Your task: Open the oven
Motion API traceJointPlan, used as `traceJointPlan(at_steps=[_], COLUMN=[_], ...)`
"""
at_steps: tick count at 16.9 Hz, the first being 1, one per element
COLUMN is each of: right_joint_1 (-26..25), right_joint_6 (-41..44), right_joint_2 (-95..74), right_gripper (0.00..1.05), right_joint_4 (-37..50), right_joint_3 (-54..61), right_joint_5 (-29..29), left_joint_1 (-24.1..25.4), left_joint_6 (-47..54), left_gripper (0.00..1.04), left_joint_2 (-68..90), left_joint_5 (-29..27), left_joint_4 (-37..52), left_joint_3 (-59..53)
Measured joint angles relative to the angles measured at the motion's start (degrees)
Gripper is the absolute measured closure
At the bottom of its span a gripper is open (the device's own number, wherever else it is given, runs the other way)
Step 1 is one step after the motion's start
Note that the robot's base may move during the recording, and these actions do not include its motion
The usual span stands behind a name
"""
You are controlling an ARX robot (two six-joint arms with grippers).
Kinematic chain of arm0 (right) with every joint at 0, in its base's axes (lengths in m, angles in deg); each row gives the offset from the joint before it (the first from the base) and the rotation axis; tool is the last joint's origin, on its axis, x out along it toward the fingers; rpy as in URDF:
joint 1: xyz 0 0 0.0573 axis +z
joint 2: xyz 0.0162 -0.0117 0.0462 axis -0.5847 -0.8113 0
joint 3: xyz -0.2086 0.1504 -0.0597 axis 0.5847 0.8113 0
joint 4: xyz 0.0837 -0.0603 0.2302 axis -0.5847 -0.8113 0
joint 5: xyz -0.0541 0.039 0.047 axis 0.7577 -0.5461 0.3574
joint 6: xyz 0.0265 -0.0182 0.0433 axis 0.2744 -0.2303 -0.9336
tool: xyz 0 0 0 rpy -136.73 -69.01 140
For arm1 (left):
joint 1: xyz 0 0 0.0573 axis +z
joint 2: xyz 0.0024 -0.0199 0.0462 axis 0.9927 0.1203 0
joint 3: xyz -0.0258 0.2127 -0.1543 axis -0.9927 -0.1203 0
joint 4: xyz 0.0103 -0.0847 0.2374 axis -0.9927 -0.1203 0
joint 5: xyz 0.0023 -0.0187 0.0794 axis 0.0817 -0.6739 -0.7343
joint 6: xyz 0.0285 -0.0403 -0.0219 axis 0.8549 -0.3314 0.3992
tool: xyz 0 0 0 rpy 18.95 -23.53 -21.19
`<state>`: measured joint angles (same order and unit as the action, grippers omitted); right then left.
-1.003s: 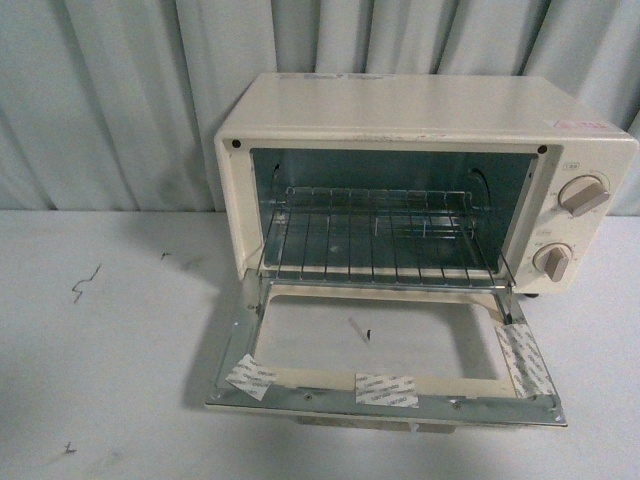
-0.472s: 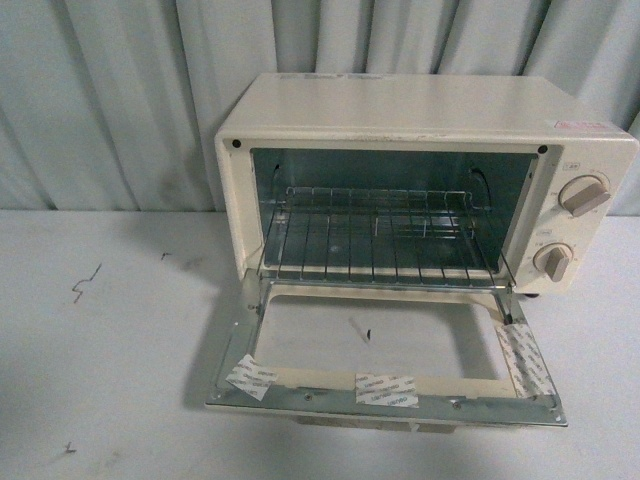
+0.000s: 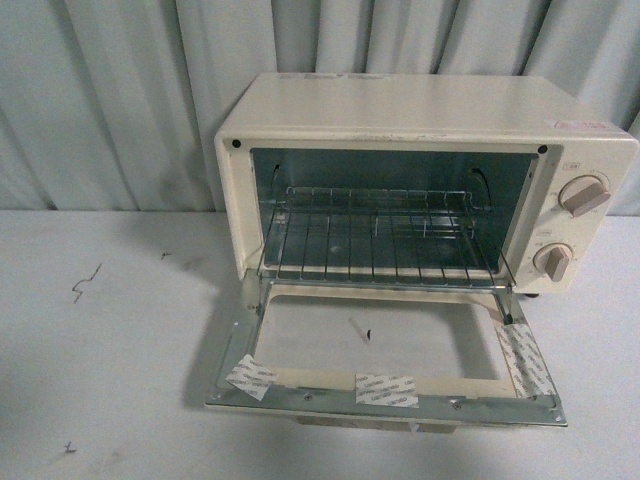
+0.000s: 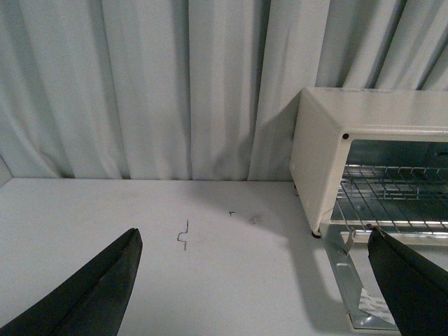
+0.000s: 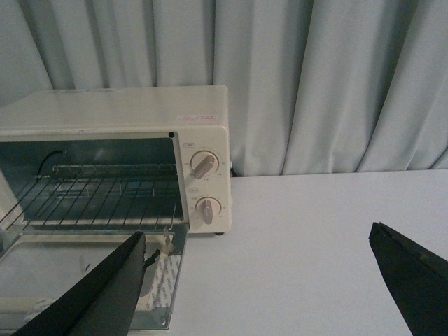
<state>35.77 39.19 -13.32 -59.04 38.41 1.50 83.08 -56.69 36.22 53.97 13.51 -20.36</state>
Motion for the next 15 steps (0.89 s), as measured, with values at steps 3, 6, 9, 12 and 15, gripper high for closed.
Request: traceJointPlan(at_steps=[3,6,9,12,15], right_joint_1=[0.00,0.00,0.00,0.00,0.00], right_joint_6=[0.00,0.00,-0.02,0.00,0.00], right_joint_2=[0.00,0.00,0.00,0.00,0.00], right_gripper=[0.06,0.06,0.06,0.06,0.06], right_joint_4=[0.00,-0.02,0.00,0.00,0.00], right_joint_3=[0.00,0.00,0.00,0.00,0.00], right_joint_5=[0.00,0.00,0.00,0.00,0.00], left_joint_1=[0.00,0.00,0.00,0.00,0.00], left_joint_6=[0.00,0.00,0.00,0.00,0.00], left_gripper=[0.07,0.07,0.07,0.07,0.07], left_joint_2=[0.00,0.00,0.00,0.00,0.00], left_joint_5=[0.00,0.00,0.00,0.00,0.00], left_joint_4=[0.00,0.00,0.00,0.00,0.00], left_joint_3=[0.00,0.00,0.00,0.00,0.00])
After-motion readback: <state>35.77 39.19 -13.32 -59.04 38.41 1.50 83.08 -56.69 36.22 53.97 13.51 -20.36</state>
